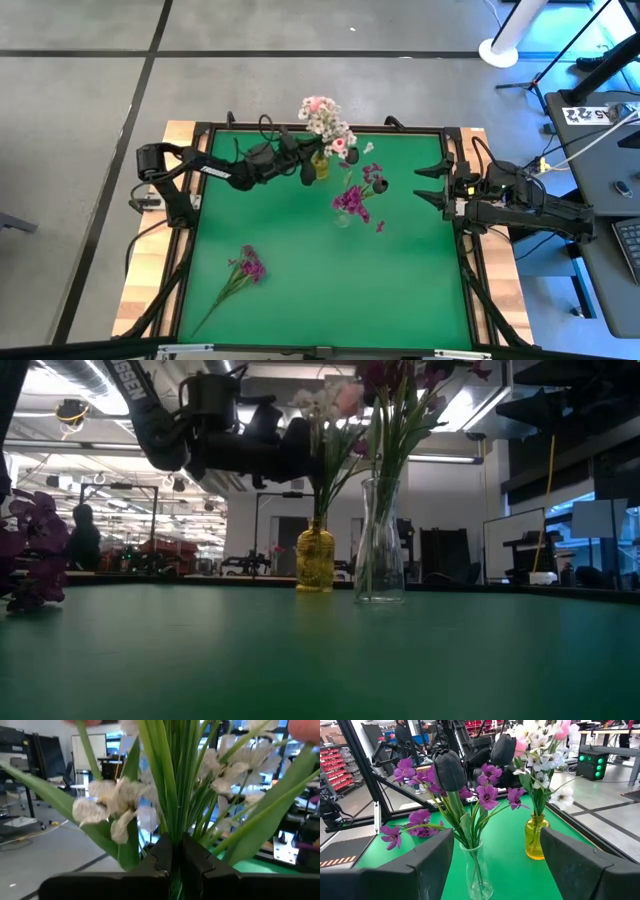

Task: Sort flowers into vase by color
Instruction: Put the white flowers into the yellow vase, then put the violet flowers into the transparent vase

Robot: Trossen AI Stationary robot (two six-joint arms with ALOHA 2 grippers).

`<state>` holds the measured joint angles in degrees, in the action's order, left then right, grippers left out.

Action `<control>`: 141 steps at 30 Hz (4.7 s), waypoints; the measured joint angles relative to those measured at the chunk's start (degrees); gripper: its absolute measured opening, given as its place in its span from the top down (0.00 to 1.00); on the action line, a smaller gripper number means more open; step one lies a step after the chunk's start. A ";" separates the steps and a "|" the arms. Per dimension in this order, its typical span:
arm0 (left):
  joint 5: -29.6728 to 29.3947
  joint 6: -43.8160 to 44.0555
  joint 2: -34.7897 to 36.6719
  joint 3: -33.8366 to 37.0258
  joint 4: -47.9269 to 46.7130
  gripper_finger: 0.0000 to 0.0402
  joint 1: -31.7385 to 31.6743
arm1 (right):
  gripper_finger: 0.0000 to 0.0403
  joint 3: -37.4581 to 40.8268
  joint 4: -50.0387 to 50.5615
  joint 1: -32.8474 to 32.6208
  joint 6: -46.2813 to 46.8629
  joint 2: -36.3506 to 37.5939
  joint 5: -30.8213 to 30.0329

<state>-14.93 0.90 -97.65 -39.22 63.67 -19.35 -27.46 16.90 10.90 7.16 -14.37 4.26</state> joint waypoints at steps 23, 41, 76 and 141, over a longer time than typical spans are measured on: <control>-0.51 1.18 0.09 -0.02 -11.77 0.90 0.41 | 0.26 0.00 -0.01 -0.04 0.02 0.00 -0.60; -2.54 -0.67 6.05 0.07 -19.55 0.53 3.15 | 0.26 0.00 -0.03 0.02 0.48 -0.02 -0.59; -18.85 33.01 36.52 -5.19 -92.94 0.50 34.81 | 0.26 0.00 3.27 0.00 1.51 -0.02 0.49; 15.57 99.21 2.51 -16.90 -113.65 0.35 67.36 | 0.26 0.00 2.68 0.02 4.63 -0.02 0.93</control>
<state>0.64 100.12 -95.13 -56.12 -49.98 48.02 -27.46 19.57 10.92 11.79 -14.39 5.19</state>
